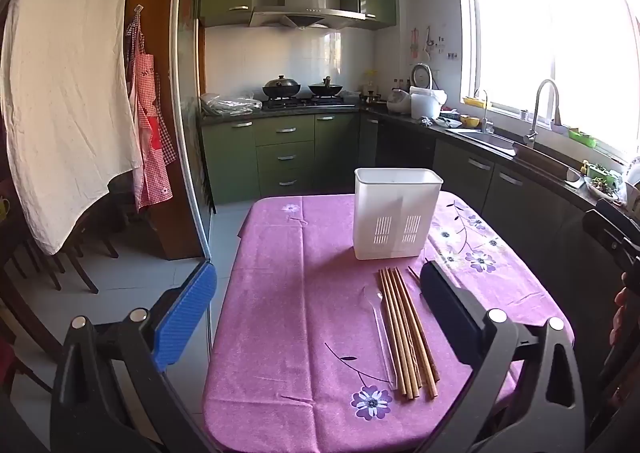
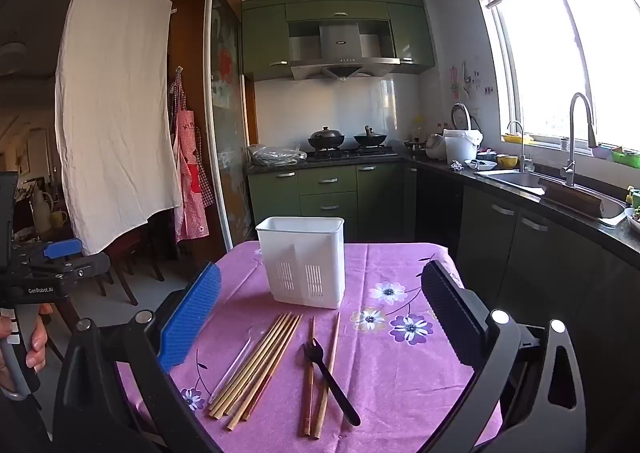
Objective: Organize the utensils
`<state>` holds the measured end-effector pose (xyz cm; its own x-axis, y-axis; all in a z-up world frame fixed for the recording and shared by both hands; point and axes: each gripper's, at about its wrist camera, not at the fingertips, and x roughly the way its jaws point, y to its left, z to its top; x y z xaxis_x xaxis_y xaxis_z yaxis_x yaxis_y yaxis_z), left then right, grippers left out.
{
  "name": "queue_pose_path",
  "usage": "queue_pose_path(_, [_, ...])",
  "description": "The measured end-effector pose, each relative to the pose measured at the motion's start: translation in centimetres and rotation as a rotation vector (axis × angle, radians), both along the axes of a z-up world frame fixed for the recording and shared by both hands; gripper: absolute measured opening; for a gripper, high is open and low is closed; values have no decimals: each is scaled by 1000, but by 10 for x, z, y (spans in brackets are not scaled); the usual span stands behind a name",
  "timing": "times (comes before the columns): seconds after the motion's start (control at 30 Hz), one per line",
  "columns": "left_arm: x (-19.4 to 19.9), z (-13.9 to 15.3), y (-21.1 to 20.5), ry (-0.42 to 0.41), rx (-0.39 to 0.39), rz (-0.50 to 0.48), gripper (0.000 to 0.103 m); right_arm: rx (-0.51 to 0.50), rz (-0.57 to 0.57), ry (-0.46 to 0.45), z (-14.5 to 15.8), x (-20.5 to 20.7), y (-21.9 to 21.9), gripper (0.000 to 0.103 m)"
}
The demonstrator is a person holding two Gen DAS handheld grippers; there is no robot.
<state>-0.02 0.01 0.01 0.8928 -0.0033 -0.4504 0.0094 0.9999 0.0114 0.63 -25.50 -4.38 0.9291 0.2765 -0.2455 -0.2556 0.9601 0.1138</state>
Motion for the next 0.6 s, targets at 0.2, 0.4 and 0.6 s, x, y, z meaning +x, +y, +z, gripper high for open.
queue_pose_path(0.2, [0, 0, 0, 2, -4, -6, 97, -3, 3, 2, 0, 0, 1, 99])
queue_pose_path(0.4, [-3, 2, -1, 0, 2, -10, 97, -9, 3, 8, 0, 1, 2, 99])
queue_pose_path(0.6, [2, -4, -6, 12, 6, -13, 97, -10, 5, 10, 1, 1, 2, 99])
